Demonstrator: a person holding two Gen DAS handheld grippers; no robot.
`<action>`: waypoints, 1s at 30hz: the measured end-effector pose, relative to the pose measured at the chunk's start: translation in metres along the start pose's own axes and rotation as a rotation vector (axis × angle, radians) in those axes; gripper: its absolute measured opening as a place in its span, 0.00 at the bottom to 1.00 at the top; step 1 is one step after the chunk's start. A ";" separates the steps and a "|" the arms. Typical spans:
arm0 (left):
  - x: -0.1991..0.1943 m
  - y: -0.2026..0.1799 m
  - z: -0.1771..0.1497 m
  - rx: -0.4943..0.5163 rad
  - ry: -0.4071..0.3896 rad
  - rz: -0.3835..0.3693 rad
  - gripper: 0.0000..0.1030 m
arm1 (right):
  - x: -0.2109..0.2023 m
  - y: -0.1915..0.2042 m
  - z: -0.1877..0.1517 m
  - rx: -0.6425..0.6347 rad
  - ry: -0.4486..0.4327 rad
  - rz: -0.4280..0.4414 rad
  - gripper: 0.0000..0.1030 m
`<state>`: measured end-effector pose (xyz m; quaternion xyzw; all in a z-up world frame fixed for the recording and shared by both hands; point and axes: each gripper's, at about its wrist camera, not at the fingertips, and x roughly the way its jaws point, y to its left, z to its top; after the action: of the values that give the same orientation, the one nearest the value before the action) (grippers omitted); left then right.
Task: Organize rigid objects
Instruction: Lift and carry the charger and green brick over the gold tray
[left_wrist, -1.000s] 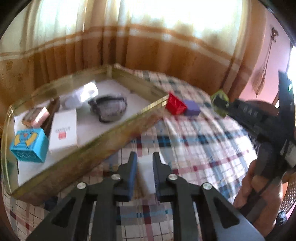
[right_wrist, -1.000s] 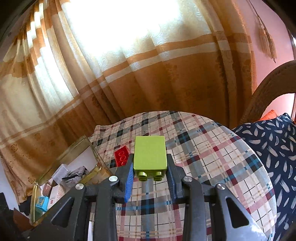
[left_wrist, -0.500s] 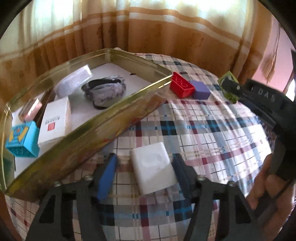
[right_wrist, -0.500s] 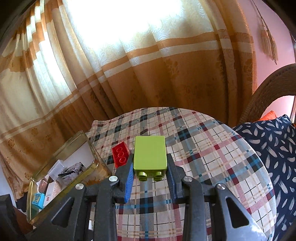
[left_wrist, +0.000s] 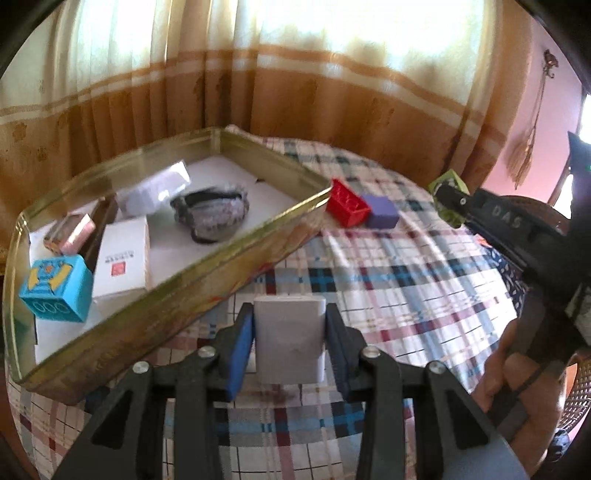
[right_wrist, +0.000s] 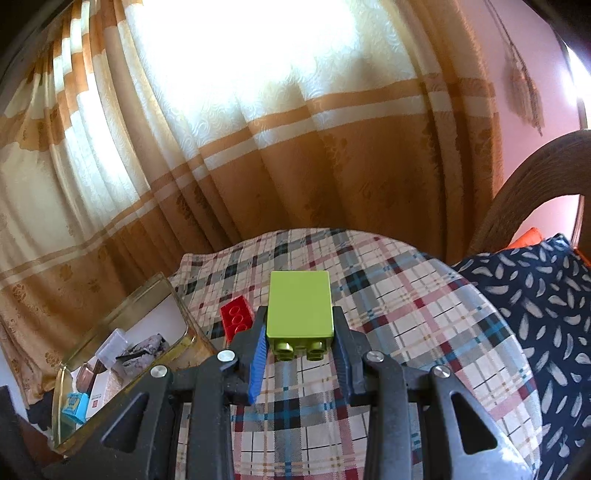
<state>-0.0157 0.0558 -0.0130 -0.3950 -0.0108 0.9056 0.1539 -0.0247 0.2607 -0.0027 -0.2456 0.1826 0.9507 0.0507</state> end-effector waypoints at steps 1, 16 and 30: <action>-0.003 0.000 0.002 0.003 -0.010 -0.001 0.36 | -0.003 0.002 0.000 -0.007 -0.016 -0.008 0.33; -0.043 0.021 0.023 0.001 -0.151 0.002 0.36 | -0.032 0.050 -0.014 -0.156 -0.074 0.038 0.33; -0.061 0.096 0.039 -0.117 -0.221 0.091 0.36 | -0.033 0.122 -0.008 -0.229 -0.068 0.177 0.33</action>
<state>-0.0308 -0.0489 0.0439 -0.3012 -0.0627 0.9475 0.0874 -0.0148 0.1446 0.0457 -0.2004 0.0922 0.9738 -0.0554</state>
